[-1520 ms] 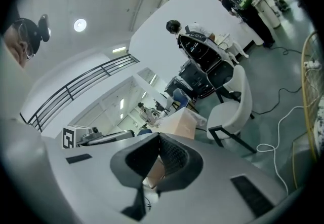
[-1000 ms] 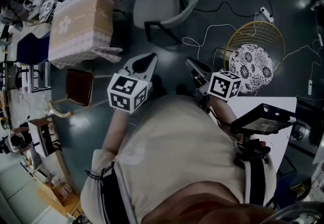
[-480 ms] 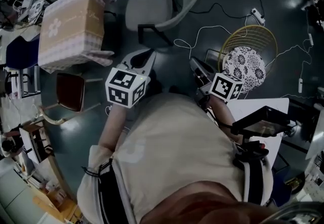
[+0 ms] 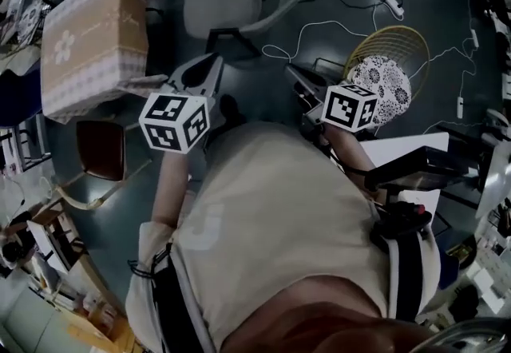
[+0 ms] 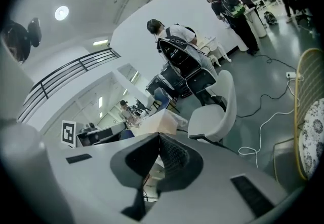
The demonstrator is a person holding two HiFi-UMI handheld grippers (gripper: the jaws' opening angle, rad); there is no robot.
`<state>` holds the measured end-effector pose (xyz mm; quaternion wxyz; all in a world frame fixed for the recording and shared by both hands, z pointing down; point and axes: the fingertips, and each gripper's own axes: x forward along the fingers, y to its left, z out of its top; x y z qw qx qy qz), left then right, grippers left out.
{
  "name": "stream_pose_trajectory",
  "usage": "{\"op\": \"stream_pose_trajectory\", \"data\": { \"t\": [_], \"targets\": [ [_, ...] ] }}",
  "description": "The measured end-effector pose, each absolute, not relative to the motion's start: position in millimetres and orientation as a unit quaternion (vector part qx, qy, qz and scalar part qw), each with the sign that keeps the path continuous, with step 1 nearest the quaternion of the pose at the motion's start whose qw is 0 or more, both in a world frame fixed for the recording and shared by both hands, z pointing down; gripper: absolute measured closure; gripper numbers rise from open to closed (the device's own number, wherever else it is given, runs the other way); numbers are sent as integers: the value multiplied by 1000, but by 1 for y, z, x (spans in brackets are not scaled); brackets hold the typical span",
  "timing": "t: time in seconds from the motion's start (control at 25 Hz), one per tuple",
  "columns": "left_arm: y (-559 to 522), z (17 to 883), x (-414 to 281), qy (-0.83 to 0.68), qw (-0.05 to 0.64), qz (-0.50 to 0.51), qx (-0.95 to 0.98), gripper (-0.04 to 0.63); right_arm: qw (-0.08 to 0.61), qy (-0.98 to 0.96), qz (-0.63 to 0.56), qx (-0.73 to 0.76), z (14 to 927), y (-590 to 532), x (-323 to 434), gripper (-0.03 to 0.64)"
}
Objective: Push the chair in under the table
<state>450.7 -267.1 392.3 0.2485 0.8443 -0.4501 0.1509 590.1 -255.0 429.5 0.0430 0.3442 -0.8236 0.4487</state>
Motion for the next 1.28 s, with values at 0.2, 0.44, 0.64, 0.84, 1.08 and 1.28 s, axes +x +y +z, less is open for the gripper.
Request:
{"op": "stream_pose_trajectory", "data": {
  "t": [0.2, 0.44, 0.64, 0.84, 1.08, 1.28],
  "targets": [
    [-277, 395, 434, -449, 250, 147, 845, 588, 68, -836, 431, 334, 424, -264, 568, 607],
    [-295, 391, 422, -441, 248, 149, 850, 588, 73, -834, 422, 347, 414, -281, 561, 607],
    [-322, 398, 397, -434, 248, 150, 853, 588, 67, -830, 422, 359, 417, -313, 543, 607],
    [-331, 405, 350, -440, 254, 150, 848, 588, 136, -808, 379, 431, 443, -354, 560, 606],
    [-341, 425, 306, -466, 290, 144, 823, 588, 205, -761, 374, 488, 479, -424, 600, 401],
    [-345, 430, 297, -485, 300, 147, 808, 588, 227, -734, 393, 505, 503, -469, 636, 344]
  ]
}}
